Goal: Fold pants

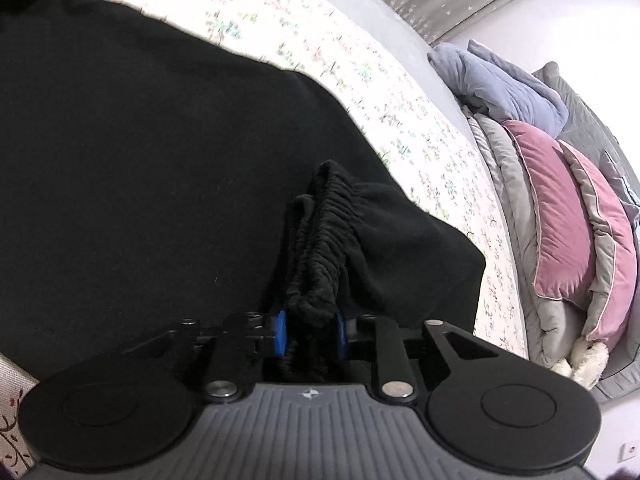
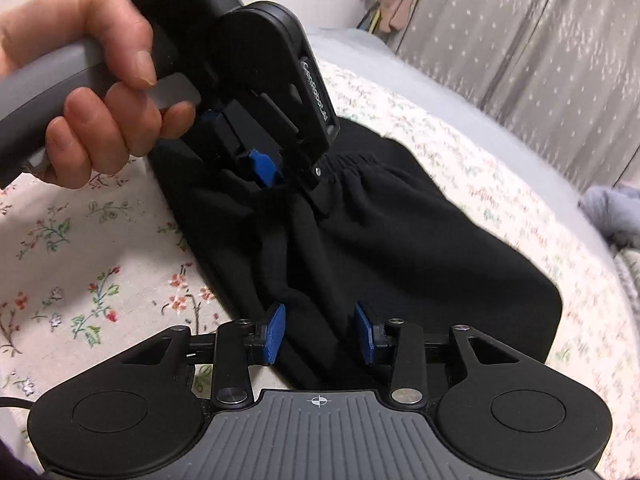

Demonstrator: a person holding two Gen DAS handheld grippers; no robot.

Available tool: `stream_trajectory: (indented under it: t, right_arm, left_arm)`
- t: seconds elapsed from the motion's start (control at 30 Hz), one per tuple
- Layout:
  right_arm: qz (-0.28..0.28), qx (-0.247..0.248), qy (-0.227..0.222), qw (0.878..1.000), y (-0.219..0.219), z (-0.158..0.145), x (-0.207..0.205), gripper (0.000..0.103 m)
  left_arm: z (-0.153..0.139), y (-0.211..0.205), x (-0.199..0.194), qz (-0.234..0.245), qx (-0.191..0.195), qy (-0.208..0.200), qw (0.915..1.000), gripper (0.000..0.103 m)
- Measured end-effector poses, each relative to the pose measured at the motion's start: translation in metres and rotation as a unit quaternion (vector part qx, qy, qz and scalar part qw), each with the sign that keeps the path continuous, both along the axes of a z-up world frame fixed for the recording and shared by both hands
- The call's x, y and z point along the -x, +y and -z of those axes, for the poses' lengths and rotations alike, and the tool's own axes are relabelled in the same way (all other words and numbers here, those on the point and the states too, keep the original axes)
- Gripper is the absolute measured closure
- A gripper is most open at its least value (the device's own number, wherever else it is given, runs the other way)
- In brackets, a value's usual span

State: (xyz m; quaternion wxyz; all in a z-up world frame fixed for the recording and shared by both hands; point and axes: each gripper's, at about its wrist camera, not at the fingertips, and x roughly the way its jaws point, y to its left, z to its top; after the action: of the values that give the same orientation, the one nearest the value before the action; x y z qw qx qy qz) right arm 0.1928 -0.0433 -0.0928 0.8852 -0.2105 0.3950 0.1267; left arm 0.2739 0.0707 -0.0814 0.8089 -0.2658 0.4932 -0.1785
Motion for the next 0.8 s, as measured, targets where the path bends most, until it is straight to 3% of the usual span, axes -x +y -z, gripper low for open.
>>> stream_trajectory:
  t: [0.07, 0.1, 0.13, 0.3, 0.43, 0.47, 0.6, 0.67, 0.7, 0.73, 0.8]
  right_arm:
    - [0.024, -0.023, 0.0, 0.999, -0.009, -0.005, -0.005, 0.074]
    - [0.035, -0.037, -0.003, 0.999, -0.013, -0.009, -0.006, 0.087]
    - [0.041, -0.046, -0.006, 0.998, -0.017, -0.013, -0.007, 0.093]
    - [0.05, -0.07, -0.049, 0.995, -0.019, -0.03, -0.006, 0.095]
    - [0.046, -0.091, -0.072, 0.992, -0.011, -0.036, -0.004, 0.087]
    - [0.039, -0.086, -0.068, 0.993, -0.007, -0.033, -0.007, 0.084]
    - [0.028, -0.034, -0.068, 0.997, 0.016, -0.014, -0.014, 0.058]
    - [0.021, -0.014, -0.071, 0.997, 0.027, -0.007, -0.018, 0.058]
    - [0.016, -0.011, -0.069, 0.997, 0.033, -0.003, -0.02, 0.062]
    - [0.011, -0.013, -0.063, 0.998, 0.038, 0.0, -0.022, 0.076]
    - [0.014, -0.008, -0.073, 0.997, 0.049, 0.002, -0.026, 0.092]
  left_arm:
    - [-0.01, -0.005, 0.001, -0.001, -0.002, -0.02, 0.9998, 0.088]
    - [-0.014, -0.005, 0.002, 0.0, 0.002, -0.03, 0.9995, 0.089]
    - [-0.02, -0.004, 0.004, 0.001, 0.008, -0.042, 0.9991, 0.089]
    - [-0.041, 0.005, 0.005, -0.009, 0.023, -0.076, 0.9968, 0.089]
    - [-0.052, 0.02, 0.005, -0.025, 0.021, -0.096, 0.9948, 0.09]
    - [-0.054, 0.025, 0.004, -0.03, 0.019, -0.099, 0.9945, 0.09]
    - [-0.059, 0.049, 0.002, -0.055, 0.019, -0.103, 0.993, 0.09]
    - [-0.061, 0.065, 0.001, -0.068, 0.021, -0.1, 0.9925, 0.091]
    - [-0.063, 0.067, -0.002, -0.074, 0.017, -0.102, 0.9919, 0.091]
    - [-0.065, 0.074, -0.003, -0.078, 0.011, -0.107, 0.9911, 0.091]
    - [-0.071, 0.088, -0.004, -0.087, -0.008, -0.119, 0.989, 0.091]
